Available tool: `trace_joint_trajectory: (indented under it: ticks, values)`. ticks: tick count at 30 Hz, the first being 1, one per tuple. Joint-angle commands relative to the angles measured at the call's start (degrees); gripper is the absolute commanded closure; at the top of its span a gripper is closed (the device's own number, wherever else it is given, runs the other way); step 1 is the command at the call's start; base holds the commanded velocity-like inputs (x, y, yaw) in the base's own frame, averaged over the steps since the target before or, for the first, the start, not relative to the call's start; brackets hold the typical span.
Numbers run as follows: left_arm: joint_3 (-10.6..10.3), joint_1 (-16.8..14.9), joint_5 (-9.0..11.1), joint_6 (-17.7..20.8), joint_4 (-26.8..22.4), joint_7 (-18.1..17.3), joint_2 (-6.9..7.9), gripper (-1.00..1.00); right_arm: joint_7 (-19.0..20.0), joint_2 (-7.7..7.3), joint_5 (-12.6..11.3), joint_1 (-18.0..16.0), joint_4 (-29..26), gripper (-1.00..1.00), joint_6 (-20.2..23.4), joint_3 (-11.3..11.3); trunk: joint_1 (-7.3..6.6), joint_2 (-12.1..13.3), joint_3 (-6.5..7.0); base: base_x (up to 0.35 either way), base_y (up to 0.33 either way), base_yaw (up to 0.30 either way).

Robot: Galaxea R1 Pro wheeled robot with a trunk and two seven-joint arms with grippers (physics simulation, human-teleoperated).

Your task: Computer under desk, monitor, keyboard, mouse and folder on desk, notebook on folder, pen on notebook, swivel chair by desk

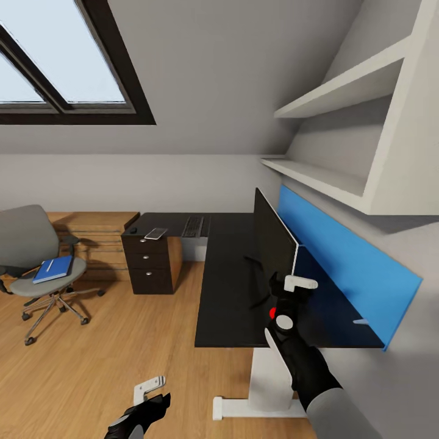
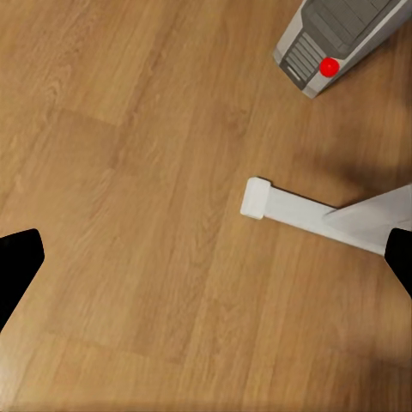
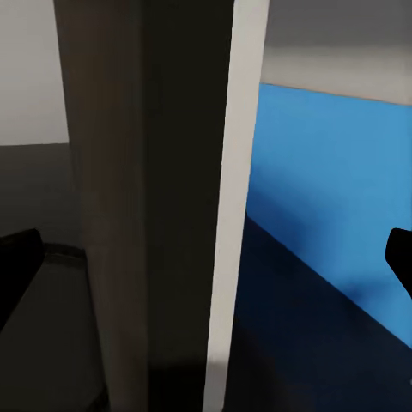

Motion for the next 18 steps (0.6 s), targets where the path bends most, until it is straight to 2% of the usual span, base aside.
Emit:
trace_joint_trajectory:
  ticks: [1,18]
  values:
    - [-0.21,-0.03,0.43,0.17,-0.11,0.48,0.06,-1.00,-0.28,0.00,0.21,-0.07,0.07,-1.00,-0.03,0.10,0.01,-0.06,-0.08,0.000,0.000,0.000]
    - [-0.21,-0.03,0.43,0.17,-0.11,0.48,0.02,-1.00,-0.28,-0.08,0.21,-0.05,0.10,-1.00,-0.18,0.42,0.01,-0.06,-0.08,0.000,0.000,0.000]
